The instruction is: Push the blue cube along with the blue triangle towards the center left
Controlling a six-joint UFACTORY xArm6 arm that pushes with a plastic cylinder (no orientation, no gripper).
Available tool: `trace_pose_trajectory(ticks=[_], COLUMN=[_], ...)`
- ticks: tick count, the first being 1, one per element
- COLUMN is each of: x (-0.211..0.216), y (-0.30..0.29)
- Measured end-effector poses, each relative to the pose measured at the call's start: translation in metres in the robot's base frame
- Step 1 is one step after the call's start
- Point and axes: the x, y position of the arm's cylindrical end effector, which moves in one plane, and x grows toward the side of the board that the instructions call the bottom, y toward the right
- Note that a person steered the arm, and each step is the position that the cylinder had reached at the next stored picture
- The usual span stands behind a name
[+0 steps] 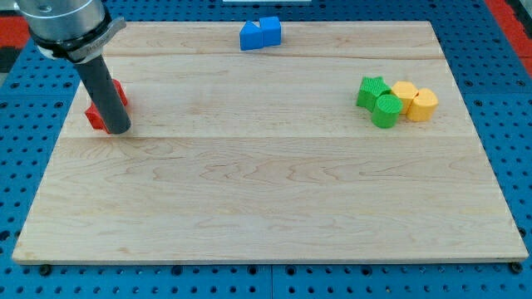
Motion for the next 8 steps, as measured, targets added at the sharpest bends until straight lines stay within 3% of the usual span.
trace_pose_trajectory(ticks=[1, 2, 5, 6, 7, 8], x=[-0.008, -0.055, -0.131, -0.175, -0.225, -0.222], y=[0.042, 0.134, 0.265, 0.316, 0.287, 0.23])
